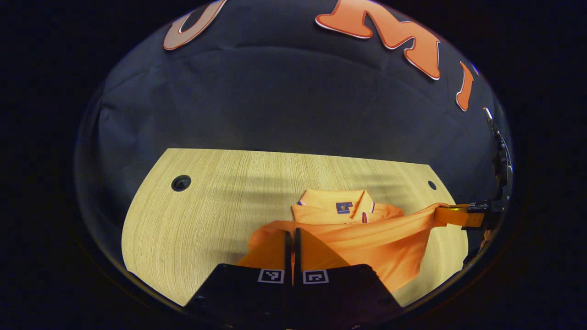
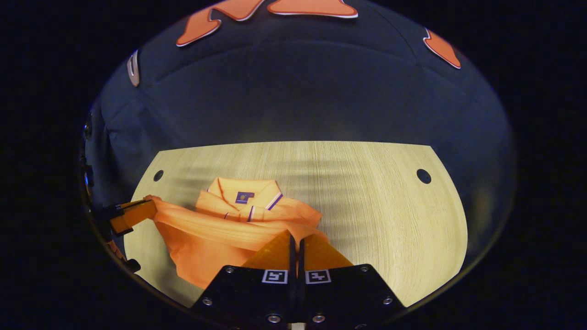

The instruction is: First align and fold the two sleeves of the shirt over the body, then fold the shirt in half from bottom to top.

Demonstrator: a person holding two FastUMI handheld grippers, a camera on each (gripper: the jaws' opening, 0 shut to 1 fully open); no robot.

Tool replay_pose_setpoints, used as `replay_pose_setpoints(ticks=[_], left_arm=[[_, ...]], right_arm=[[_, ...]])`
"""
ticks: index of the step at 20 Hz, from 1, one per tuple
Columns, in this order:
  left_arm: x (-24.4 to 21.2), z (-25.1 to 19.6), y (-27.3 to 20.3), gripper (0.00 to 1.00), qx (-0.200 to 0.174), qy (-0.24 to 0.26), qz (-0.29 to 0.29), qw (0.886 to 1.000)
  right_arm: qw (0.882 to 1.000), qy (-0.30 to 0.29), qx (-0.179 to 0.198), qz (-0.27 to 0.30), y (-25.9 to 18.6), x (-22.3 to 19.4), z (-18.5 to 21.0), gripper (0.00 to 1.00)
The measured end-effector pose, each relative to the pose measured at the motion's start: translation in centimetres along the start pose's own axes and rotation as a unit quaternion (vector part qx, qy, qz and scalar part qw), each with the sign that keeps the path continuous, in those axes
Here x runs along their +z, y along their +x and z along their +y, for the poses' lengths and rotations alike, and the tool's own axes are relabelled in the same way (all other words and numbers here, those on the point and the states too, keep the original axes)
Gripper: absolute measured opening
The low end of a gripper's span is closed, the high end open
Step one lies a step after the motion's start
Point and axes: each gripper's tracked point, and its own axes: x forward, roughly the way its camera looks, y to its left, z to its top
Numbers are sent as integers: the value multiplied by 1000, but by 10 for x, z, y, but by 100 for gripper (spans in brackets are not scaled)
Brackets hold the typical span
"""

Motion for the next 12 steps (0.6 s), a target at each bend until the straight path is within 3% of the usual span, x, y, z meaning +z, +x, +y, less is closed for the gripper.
replay_pose_setpoints(ticks=[6,9,11,12], left_arm=[[3,5,41,0,19,23,7,1000],[1,2,49,1,23,17,13,1000],[-2,5,52,3,27,19,15,999],[-1,3,52,3,21,17,13,1000]], right_arm=[[1000,-21,-22,-4,51,5,-2,0],[999,-19,-30,-9,55,8,-5,2],[999,-20,-38,-21,60,9,-6,18],[999,-17,-41,-22,61,11,-8,34]])
